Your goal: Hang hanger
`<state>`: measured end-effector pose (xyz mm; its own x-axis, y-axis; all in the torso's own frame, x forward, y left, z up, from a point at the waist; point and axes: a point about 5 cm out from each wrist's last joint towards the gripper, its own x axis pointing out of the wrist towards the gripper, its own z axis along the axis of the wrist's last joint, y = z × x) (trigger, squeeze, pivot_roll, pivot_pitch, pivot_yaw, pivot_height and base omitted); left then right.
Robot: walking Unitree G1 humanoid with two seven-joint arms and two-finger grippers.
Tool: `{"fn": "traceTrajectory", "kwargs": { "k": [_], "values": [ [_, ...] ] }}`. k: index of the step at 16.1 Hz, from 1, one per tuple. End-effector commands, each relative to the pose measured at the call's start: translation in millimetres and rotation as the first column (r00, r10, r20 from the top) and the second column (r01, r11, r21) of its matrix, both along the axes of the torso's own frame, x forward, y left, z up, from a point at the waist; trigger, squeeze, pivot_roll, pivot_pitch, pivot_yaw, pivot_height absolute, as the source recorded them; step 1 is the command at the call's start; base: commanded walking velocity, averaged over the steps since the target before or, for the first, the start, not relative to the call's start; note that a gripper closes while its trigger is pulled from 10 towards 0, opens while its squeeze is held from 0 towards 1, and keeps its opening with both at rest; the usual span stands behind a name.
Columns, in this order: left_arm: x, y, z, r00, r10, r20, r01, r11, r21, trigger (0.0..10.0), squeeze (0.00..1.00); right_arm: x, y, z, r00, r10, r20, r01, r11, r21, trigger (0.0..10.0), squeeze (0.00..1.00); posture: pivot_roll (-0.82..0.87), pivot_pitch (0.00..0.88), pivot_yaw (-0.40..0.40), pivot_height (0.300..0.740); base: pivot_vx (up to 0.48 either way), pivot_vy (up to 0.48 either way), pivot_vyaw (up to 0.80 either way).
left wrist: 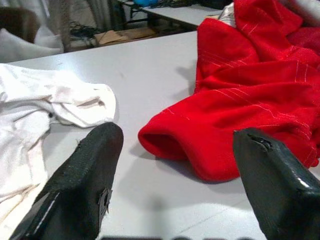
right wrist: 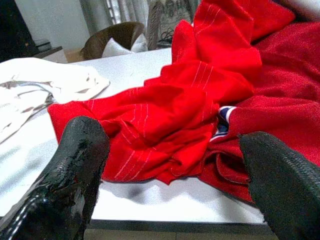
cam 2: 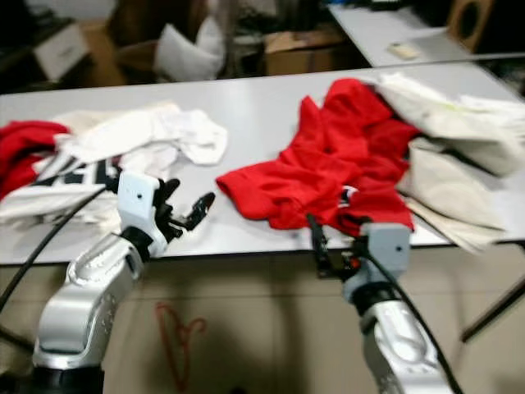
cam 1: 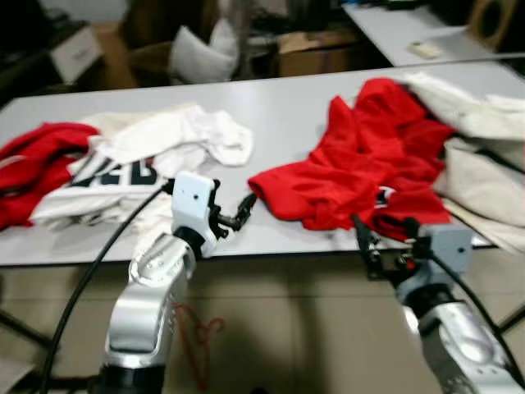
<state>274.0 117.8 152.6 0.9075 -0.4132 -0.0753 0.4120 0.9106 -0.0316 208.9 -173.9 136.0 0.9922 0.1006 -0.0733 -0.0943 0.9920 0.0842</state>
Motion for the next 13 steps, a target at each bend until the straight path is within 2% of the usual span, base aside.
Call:
{"fn": "traceTrajectory", "kwargs": {
  "k": [1, 4, 5, 7, 10, 12, 13],
  "values": [
    [-4.3, 3.9, -2, 0.999, 0.032, -0.014, -0.032, 0.999, -0.002, 10.0, 0.00, -0.6, 1.7, 3, 1.000, 0.016, 0.017, -0.016, 1.000, 0.027, 10.0, 1.00, -0.22, 0.000, 0.121, 0.740, 0.000, 0.000, 0.80],
    [-7.2, 7.9, -2, 1.000, 0.016, -0.006, -0.016, 0.998, 0.053, 10.0, 0.00, 5.8, 10.7, 5, 0.997, 0.065, 0.040, -0.067, 0.997, 0.046, 10.0, 1.00, -0.18, 0.000, 0.098, 0.740, 0.000, 0.000, 0.80],
    [-7.8, 21.3, -5, 0.997, 0.067, -0.029, -0.065, 0.996, 0.057, 10.0, 0.00, 11.8, 18.3, 3, 0.995, 0.094, 0.046, -0.096, 0.995, 0.040, 10.0, 1.00, -0.17, 0.000, 0.088, 0.740, 0.000, 0.000, 0.80],
    [-11.1, 28.0, -8, 0.995, 0.093, -0.034, -0.090, 0.993, 0.073, 10.0, 0.00, 17.2, 22.6, 3, 0.993, 0.106, 0.053, -0.108, 0.993, 0.045, 10.0, 1.00, -0.16, 0.000, 0.071, 0.740, 0.000, 0.000, 0.80],
    [-14.5, 28.3, -4, 0.992, 0.126, -0.027, -0.124, 0.991, 0.056, 10.0, 0.00, 20.4, 23.4, 3, 0.993, 0.111, 0.046, -0.114, 0.991, 0.076, 10.0, 1.00, -0.12, 0.000, 0.026, 0.740, 0.000, 0.000, 0.80],
    [-20.4, 27.9, -3, 0.988, 0.153, -0.027, -0.152, 0.988, 0.037, 10.0, 0.00, 21.5, 29.6, 1, 0.988, 0.153, 0.029, -0.155, 0.982, 0.109, 10.0, 1.00, -0.11, 0.000, 0.007, 0.740, 0.000, 0.000, 0.80],
    [-24.7, 25.9, -4, 0.987, 0.159, -0.038, -0.158, 0.987, 0.024, 10.0, 0.00, 20.9, 30.0, -1, 0.990, 0.139, 0.015, -0.139, 0.983, 0.116, 10.0, 1.00, -0.11, 0.000, 0.010, 0.740, 0.000, 0.000, 0.80]
  ]
}}
